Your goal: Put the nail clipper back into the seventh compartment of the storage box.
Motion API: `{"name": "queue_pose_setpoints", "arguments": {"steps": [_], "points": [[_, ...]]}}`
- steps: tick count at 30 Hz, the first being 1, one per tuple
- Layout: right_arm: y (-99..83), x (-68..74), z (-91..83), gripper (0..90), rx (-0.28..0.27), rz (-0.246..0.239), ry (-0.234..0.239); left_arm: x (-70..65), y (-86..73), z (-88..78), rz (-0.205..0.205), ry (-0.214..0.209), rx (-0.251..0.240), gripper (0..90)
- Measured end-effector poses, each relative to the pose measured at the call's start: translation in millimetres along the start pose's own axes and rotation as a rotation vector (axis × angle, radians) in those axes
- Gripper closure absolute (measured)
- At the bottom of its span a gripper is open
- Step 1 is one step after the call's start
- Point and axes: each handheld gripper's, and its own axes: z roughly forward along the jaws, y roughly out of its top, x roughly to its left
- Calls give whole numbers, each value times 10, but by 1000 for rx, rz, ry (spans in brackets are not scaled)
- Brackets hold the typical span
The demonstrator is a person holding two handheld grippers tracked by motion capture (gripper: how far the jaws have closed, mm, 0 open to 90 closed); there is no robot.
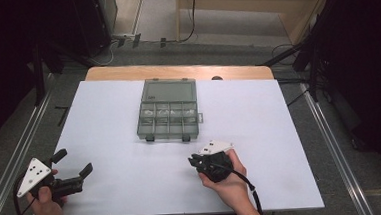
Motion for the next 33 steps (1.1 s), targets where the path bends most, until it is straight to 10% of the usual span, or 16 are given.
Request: {"name": "queue_pose_setpoints", "arguments": {"steps": [33], "points": [[516,-65,62,816,-31,-10,8,1,1,0,-2,-5,-3,0]]}}
